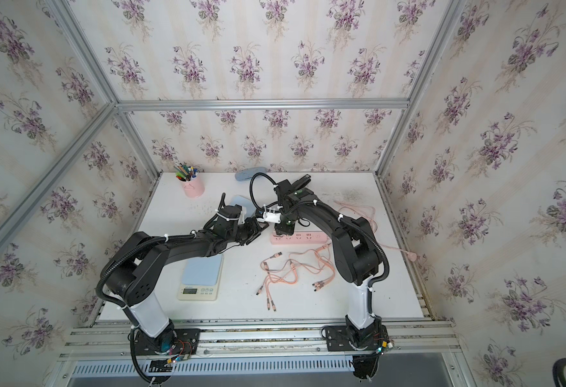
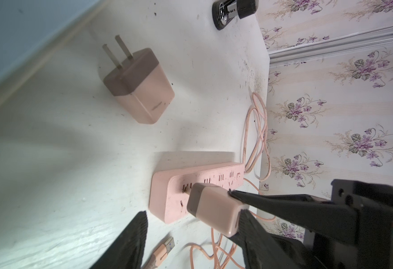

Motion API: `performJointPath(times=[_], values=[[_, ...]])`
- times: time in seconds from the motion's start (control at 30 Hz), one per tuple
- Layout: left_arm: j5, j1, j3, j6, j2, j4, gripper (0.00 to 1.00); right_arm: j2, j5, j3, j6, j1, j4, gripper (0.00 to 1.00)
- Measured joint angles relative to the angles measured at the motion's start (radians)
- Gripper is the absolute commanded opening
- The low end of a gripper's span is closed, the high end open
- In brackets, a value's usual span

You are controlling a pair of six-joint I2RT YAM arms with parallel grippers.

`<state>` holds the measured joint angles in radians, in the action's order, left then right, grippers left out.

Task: Charge the electronic scale
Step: Insert the plug into the socket.

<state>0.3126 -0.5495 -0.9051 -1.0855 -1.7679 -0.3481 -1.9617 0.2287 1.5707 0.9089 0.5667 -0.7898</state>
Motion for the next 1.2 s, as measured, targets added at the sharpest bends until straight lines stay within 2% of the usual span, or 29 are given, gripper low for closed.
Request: performJointPath(times=[0.37, 0.53, 0.93, 0.97, 1.2], values=[[-0.005, 0.000, 0.000, -0.015, -0.006, 0.020, 0.64, -0.039, -0.003, 0.021, 0.022, 0.001, -0.012, 0.00], [0.054, -0.020, -0.002, -0.005, -0.019, 0.012, 0.60, -0.040, 0.009, -0.004, 0.034, 0.006, 0.014, 0.00], [0.078, -0.021, -0.019, -0.005, -0.078, -0.115, 0.56, -0.010, 0.141, -0.141, 0.005, -0.031, 0.201, 0.00], [0.084, -0.022, -0.023, -0.008, -0.085, -0.118, 0.51, -0.001, 0.153, -0.159, 0.010, -0.040, 0.219, 0.00], [0.077, -0.049, -0.052, 0.002, -0.130, -0.137, 0.47, 0.048, 0.217, -0.248, 0.027, -0.087, 0.292, 0.00]])
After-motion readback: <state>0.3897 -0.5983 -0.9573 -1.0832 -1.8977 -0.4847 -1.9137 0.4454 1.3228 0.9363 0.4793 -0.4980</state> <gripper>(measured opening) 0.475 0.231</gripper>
